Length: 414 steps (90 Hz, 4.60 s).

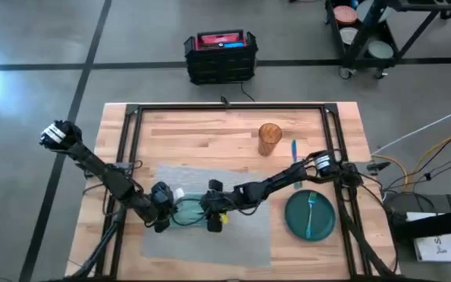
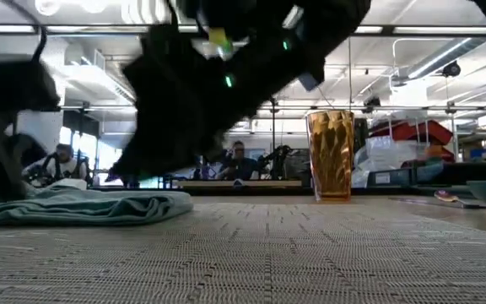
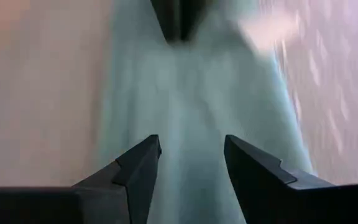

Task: Set table place
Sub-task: Move the folded blue table napkin to the left side of the gray table mat

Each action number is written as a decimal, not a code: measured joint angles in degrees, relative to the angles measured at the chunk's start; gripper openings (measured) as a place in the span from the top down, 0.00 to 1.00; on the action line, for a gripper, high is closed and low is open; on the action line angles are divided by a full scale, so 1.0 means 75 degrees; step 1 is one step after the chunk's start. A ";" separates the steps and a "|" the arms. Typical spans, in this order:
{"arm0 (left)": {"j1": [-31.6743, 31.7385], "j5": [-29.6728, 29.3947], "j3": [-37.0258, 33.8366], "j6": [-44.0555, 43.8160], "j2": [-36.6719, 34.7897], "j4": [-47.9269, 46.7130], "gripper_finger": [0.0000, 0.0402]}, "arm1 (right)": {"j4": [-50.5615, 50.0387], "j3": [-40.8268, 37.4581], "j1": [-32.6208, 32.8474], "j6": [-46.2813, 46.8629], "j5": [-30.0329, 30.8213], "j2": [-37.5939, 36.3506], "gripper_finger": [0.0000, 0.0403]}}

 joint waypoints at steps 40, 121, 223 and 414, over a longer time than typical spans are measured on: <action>-0.0058 -0.0111 0.0350 0.0148 -0.0575 -0.0282 0.91 | -0.2939 0.0009 0.0008 -0.0036 -0.0150 -0.1385 0.64; 0.1634 -0.0627 0.3298 0.2960 0.0198 -0.1415 0.64 | 0.0008 -0.3749 0.0932 0.2192 0.0111 -0.3115 0.40; 0.4171 0.2520 0.4950 0.6469 0.3610 -0.2706 0.56 | 0.0929 -0.4130 0.1037 0.1635 0.0245 -0.2841 0.42; 0.3605 0.1631 0.3231 -0.0601 0.1813 -0.7014 1.00 | 0.0414 -0.4226 0.1040 0.2034 0.0239 -0.2841 0.55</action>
